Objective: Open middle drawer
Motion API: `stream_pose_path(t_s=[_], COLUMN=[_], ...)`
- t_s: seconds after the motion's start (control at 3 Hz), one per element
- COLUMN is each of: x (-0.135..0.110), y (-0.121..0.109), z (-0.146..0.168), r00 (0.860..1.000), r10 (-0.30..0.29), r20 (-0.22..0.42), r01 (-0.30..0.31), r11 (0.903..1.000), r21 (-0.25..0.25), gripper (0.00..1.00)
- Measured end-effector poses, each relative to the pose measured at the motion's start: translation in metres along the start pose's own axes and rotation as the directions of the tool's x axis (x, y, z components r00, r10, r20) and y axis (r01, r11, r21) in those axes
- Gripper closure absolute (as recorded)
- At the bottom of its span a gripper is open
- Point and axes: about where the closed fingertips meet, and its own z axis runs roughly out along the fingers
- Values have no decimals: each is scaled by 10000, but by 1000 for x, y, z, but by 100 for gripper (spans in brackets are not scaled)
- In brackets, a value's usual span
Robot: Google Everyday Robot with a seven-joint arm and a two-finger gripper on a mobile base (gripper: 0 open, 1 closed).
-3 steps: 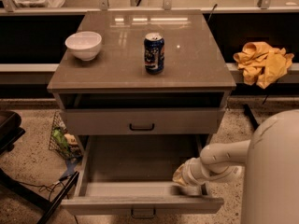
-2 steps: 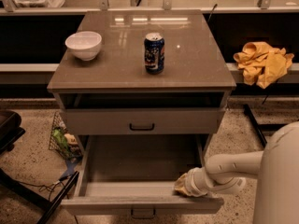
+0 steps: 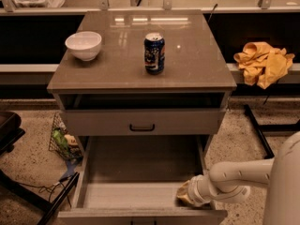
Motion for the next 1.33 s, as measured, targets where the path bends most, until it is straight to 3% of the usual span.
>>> stream_pose_path(t_s=[1.33], x=[-2], y=[4], z=[4], r00=[10000], r10=[-31], r20=[8], r01=[31], r11=[9999], r21=[-105], gripper=[5])
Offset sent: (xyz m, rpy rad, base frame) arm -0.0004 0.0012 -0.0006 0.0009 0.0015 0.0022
